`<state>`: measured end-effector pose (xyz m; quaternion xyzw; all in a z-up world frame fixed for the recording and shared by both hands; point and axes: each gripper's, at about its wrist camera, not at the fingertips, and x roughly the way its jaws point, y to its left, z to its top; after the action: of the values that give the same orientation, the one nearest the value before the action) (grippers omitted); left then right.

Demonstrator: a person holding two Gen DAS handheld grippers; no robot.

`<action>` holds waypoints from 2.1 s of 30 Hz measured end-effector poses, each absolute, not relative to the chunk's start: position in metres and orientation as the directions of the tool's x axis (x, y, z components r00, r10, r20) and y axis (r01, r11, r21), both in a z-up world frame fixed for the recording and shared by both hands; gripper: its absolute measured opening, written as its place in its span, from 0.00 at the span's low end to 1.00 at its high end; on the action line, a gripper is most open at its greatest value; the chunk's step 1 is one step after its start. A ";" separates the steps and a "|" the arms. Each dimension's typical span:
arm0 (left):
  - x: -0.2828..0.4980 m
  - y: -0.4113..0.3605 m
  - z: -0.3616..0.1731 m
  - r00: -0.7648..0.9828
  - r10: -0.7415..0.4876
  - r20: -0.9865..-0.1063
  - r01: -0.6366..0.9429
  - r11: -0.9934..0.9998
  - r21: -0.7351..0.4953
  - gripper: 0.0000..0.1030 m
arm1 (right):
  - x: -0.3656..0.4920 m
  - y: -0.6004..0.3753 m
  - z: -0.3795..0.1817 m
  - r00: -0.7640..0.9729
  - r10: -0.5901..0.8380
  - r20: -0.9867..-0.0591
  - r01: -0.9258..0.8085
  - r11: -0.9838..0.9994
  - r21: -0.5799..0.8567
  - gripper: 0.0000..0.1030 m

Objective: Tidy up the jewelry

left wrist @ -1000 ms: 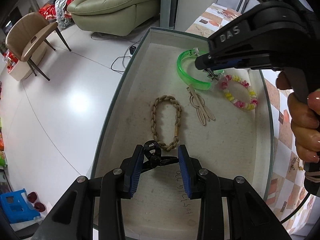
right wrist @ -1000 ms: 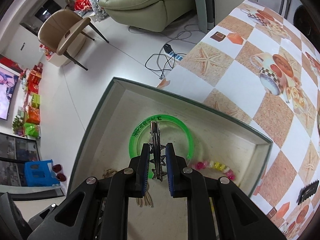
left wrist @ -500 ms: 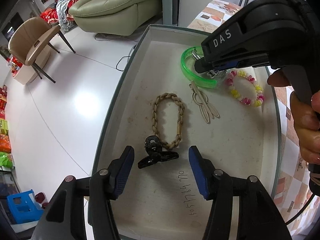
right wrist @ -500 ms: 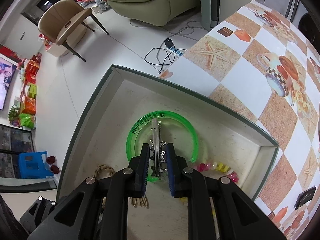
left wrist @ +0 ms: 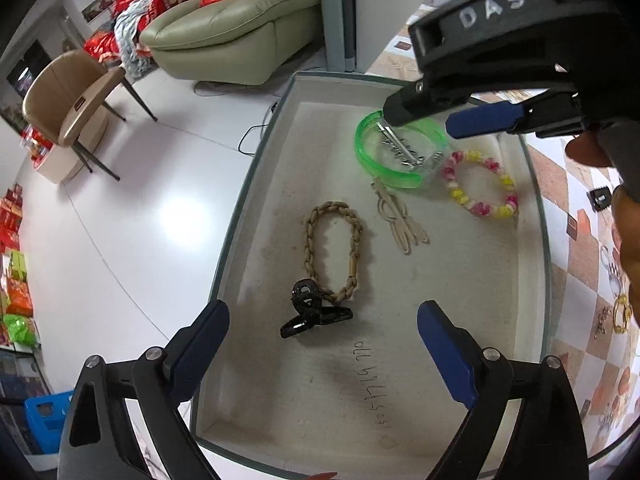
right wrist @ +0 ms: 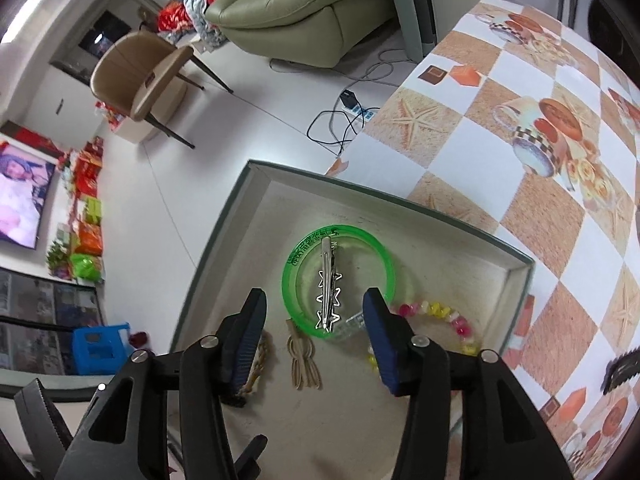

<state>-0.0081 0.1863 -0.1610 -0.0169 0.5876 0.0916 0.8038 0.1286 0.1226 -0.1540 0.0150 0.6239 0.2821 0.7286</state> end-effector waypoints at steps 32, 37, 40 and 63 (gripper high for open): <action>0.019 0.110 -0.113 0.300 0.062 -0.952 -0.033 0.998 0.054 1.00 | 0.083 -0.103 -0.092 0.336 0.550 -0.764 -0.046 0.820 0.570 0.91; 0.033 0.077 -0.104 0.321 0.019 -0.947 0.050 0.998 0.037 1.00 | 0.072 -0.164 -0.100 0.342 0.475 -0.811 0.078 0.846 0.528 0.91; 0.046 0.057 -0.101 0.327 -0.005 -0.945 0.091 0.996 0.026 1.00 | 0.062 -0.193 -0.108 0.340 0.432 -0.835 0.136 0.856 0.498 0.91; 0.112 -0.076 -0.137 0.296 -0.082 -0.952 0.332 0.943 0.023 1.00 | -0.006 -0.234 -0.154 0.203 0.206 -0.957 0.153 0.959 0.239 0.91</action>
<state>0.1122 -0.0756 -0.1375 0.1083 0.5788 -0.1298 0.7978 -0.0057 -0.2341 -0.1538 0.1424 0.6312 0.0175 0.7622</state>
